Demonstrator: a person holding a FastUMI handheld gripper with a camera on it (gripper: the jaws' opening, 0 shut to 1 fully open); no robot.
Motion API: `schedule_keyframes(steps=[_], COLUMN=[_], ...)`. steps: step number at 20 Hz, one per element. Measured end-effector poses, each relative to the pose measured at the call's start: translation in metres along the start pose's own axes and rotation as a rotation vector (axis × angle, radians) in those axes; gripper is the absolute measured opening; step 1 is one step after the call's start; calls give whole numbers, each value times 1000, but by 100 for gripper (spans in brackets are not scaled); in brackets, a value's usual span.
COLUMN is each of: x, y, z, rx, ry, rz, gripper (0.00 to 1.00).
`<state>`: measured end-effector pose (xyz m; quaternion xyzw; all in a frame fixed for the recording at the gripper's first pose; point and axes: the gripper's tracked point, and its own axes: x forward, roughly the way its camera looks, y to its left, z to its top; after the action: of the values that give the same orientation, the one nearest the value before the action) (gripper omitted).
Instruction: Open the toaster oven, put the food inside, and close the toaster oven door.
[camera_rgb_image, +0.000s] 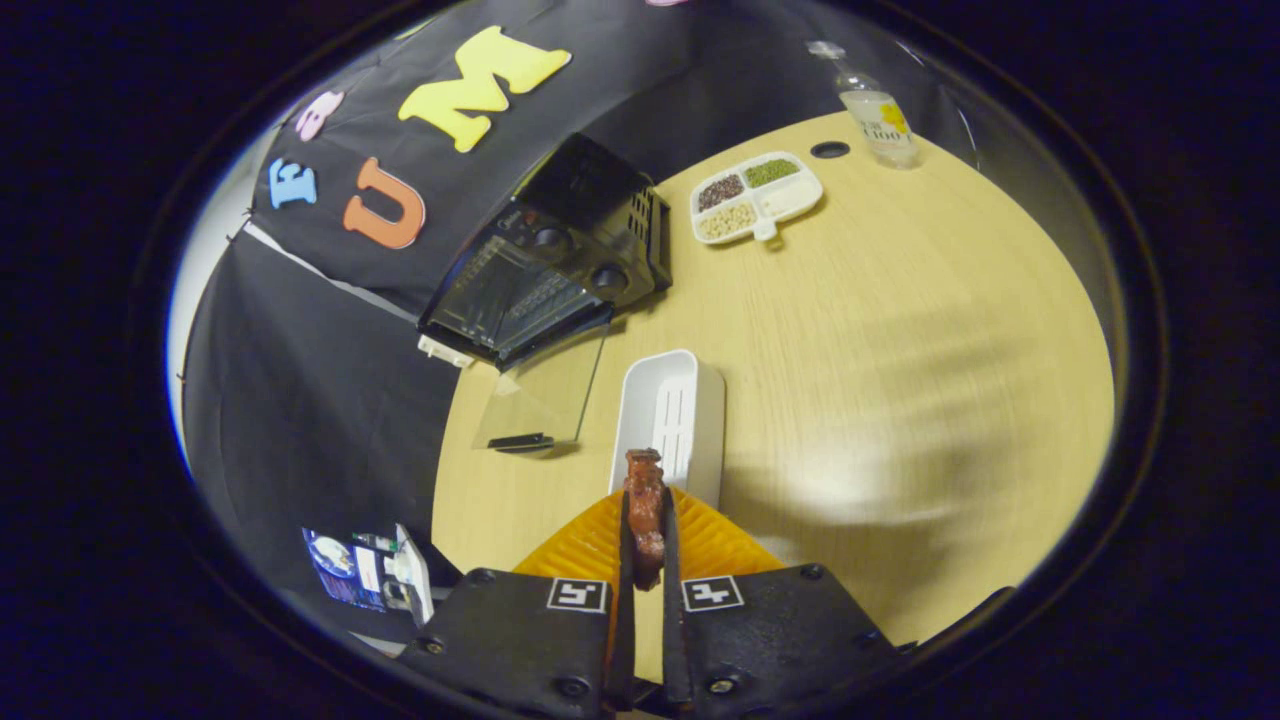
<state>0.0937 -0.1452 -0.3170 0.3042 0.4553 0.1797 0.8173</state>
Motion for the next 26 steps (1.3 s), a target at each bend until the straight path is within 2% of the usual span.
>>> schedule_keyframes(steps=[3, 6, 10, 14, 17, 21, 23, 26], x=[0, 20, 79, 145, 194, 232, 252, 269], y=[48, 91, 139, 180, 189, 194, 186, 186], z=[17, 38, 55, 73, 84, 103, 118, 136], rx=[19, 35, 136, 301, 398, 557, 593, 633], ry=[-71, -153, -243, -363, -461, -577, -645, -712], rz=[51, 93, 162, 252, 232, 261, 220, 209], gripper=[14, 14, 14, 14, 14, 14, 14, 14])
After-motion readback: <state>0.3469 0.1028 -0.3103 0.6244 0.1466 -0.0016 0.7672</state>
